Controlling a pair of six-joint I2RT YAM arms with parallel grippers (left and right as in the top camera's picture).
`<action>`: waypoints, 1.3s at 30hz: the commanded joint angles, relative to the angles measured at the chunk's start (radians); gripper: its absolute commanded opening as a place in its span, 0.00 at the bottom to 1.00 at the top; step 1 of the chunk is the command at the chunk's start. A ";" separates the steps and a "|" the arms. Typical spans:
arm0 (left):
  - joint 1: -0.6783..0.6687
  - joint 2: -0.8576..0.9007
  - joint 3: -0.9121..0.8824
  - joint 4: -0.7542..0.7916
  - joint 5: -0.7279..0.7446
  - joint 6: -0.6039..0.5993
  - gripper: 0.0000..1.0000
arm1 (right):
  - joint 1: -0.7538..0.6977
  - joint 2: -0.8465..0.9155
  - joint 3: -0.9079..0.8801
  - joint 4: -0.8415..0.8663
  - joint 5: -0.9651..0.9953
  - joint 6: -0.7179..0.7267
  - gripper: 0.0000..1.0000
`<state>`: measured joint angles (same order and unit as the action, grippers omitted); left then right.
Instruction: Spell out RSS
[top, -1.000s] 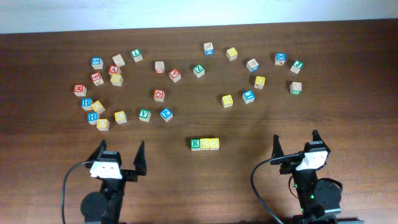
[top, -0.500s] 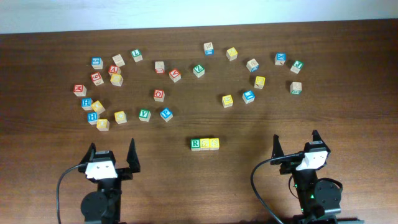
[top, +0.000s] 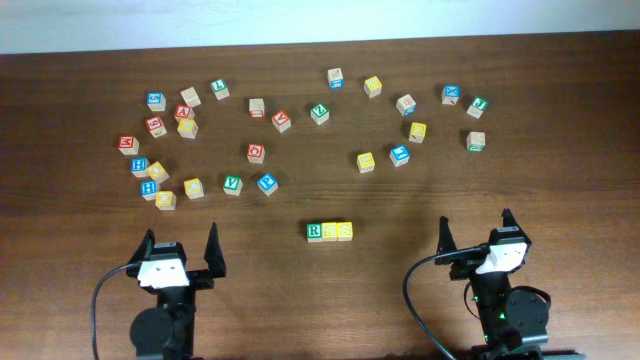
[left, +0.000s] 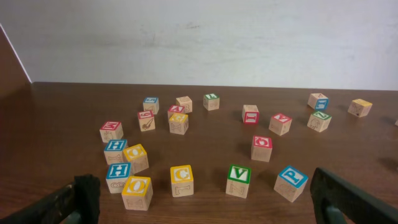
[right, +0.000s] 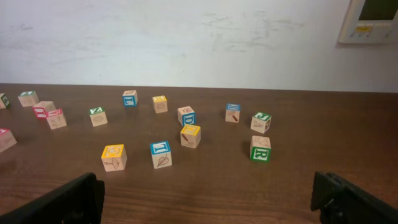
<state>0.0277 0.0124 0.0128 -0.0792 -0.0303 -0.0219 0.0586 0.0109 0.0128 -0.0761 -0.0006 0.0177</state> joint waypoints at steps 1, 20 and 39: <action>0.005 -0.007 -0.004 -0.005 0.015 0.015 0.99 | -0.008 -0.008 -0.007 -0.005 0.005 -0.003 0.98; 0.005 -0.007 -0.003 -0.005 0.015 0.015 0.99 | 0.001 -0.008 -0.007 -0.005 0.024 -0.047 0.98; 0.005 -0.007 -0.003 -0.005 0.015 0.015 0.99 | 0.001 -0.008 -0.007 -0.005 0.024 -0.047 0.98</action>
<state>0.0277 0.0124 0.0128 -0.0792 -0.0299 -0.0219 0.0586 0.0113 0.0128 -0.0753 0.0109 -0.0303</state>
